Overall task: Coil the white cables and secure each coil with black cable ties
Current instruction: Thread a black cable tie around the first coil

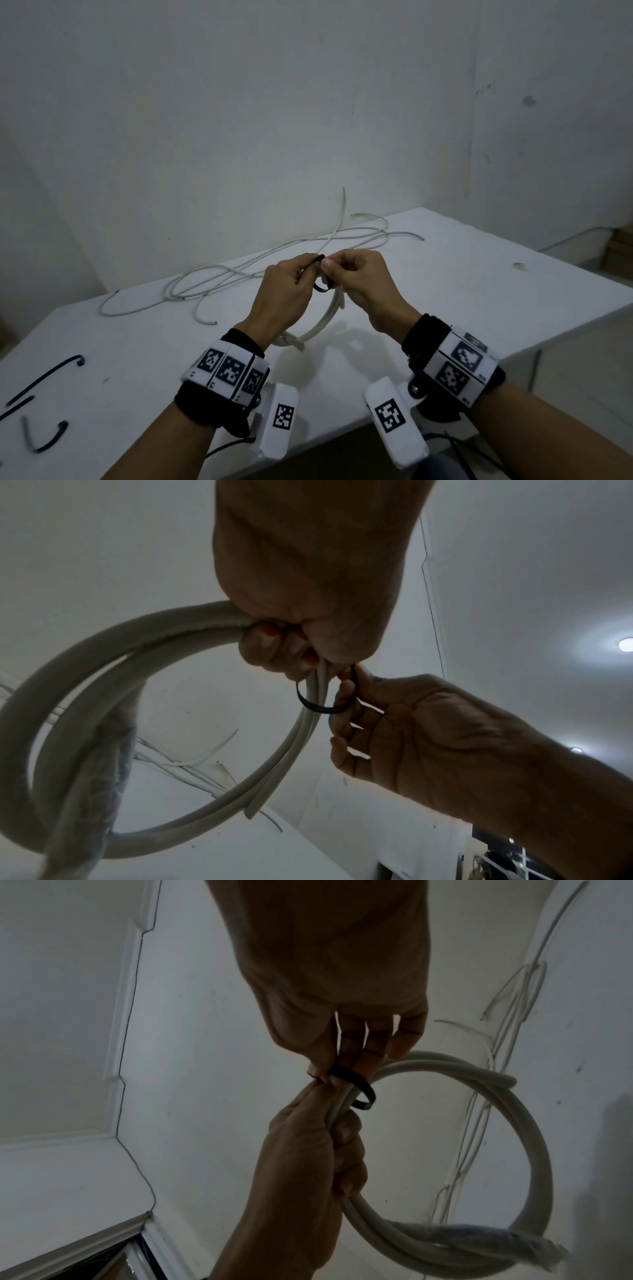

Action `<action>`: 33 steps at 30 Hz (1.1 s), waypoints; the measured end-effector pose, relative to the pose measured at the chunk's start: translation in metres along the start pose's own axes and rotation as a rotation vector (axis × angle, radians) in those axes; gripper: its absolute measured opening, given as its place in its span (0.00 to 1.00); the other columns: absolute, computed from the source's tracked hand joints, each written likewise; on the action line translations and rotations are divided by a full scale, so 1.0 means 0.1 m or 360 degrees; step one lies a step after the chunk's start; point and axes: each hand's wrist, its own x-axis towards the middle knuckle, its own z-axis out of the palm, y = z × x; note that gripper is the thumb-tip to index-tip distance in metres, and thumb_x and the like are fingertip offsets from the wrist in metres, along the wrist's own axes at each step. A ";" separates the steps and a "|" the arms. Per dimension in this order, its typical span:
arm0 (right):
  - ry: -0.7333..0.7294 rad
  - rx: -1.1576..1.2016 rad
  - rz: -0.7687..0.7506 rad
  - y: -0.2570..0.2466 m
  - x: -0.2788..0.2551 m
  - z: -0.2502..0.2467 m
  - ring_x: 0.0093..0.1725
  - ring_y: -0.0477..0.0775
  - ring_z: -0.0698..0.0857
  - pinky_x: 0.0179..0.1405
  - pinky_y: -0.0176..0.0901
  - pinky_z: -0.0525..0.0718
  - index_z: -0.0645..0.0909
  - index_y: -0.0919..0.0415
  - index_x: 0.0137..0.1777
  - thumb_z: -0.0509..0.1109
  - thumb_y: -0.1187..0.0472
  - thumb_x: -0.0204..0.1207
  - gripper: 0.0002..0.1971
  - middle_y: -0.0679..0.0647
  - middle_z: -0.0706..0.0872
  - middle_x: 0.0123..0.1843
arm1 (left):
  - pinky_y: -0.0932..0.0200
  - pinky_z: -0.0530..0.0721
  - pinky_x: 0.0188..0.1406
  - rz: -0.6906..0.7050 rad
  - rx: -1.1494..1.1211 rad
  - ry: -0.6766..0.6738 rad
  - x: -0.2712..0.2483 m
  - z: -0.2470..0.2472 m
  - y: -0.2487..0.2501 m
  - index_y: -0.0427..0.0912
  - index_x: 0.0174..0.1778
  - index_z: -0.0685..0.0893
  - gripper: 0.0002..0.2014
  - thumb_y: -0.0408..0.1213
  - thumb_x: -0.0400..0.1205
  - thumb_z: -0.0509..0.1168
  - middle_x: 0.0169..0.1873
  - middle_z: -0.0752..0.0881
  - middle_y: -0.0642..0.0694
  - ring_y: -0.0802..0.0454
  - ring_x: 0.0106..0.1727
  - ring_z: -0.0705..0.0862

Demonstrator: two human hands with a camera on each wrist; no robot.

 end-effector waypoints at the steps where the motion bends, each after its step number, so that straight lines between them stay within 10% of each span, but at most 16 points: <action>1: -0.0019 -0.0027 0.0024 0.00 0.01 -0.02 0.34 0.51 0.84 0.41 0.46 0.82 0.86 0.62 0.37 0.71 0.64 0.77 0.07 0.56 0.87 0.32 | 0.65 0.68 0.22 0.0005 0.0024 -0.0013 -0.01 0.00 0.00 0.52 0.43 0.88 0.12 0.40 0.86 0.60 0.23 0.82 0.53 0.57 0.22 0.70; 12: -0.0232 -0.0361 -0.0073 -0.13 0.04 -0.11 0.30 0.51 0.88 0.20 0.41 0.84 0.83 0.62 0.44 0.71 0.65 0.76 0.01 0.60 0.88 0.35 | 0.70 0.65 0.19 -0.0042 0.0024 -0.0182 -0.05 -0.03 0.06 0.49 0.47 0.89 0.13 0.41 0.87 0.59 0.18 0.80 0.64 0.59 0.19 0.68; 21: -0.0039 -0.0280 -0.0282 -0.09 0.01 -0.11 0.29 0.54 0.88 0.27 0.43 0.86 0.80 0.65 0.39 0.71 0.68 0.76 0.04 0.60 0.86 0.34 | 0.61 0.65 0.21 -0.0351 -0.0127 -0.0188 0.00 -0.02 0.07 0.42 0.35 0.85 0.13 0.40 0.82 0.60 0.21 0.74 0.52 0.53 0.22 0.66; 28: -0.0112 -0.0599 -0.0384 -0.02 0.08 -0.08 0.32 0.62 0.89 0.31 0.57 0.88 0.81 0.61 0.46 0.69 0.65 0.78 0.00 0.57 0.88 0.37 | 0.71 0.64 0.18 -0.0231 -0.0098 -0.0171 -0.02 0.02 0.11 0.44 0.37 0.86 0.15 0.42 0.86 0.58 0.16 0.78 0.62 0.59 0.18 0.66; 33: -0.0244 -0.0666 -0.0198 -0.01 0.11 -0.12 0.32 0.58 0.89 0.23 0.46 0.85 0.83 0.61 0.44 0.69 0.63 0.78 0.03 0.53 0.87 0.34 | 0.72 0.64 0.18 -0.0238 -0.0036 -0.0224 -0.05 0.04 0.08 0.46 0.37 0.87 0.15 0.42 0.85 0.59 0.15 0.78 0.59 0.60 0.18 0.67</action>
